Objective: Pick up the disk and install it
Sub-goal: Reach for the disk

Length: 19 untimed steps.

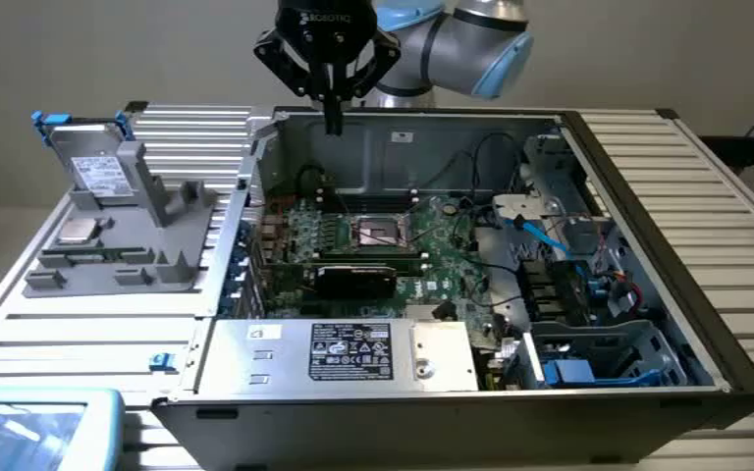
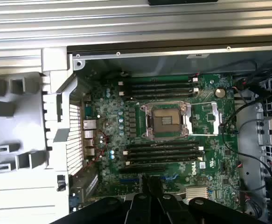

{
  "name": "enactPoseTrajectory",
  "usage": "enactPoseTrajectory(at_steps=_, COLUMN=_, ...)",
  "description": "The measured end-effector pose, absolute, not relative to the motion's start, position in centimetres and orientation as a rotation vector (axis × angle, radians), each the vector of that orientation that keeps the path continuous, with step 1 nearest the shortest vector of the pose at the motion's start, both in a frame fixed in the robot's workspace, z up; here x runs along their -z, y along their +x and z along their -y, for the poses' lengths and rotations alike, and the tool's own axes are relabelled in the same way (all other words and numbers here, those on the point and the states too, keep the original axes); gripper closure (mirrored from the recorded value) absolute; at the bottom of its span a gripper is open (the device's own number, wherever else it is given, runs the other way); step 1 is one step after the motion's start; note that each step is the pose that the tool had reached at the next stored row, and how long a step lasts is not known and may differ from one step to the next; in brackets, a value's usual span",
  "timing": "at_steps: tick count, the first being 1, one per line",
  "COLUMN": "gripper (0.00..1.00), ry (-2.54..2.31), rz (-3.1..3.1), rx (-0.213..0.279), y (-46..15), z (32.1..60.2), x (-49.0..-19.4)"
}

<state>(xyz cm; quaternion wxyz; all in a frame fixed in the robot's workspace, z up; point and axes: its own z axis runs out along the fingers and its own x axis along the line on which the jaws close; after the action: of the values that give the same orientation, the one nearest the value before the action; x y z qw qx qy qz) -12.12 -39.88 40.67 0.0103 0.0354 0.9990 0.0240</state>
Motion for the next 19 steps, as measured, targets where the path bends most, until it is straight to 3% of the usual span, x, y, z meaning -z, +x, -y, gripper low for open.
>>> enactPoseTrajectory(at_steps=19, gripper=0.89, ry=0.110, rz=-3.118, rx=-0.075, y=-13.8, z=39.3, x=-40.7)
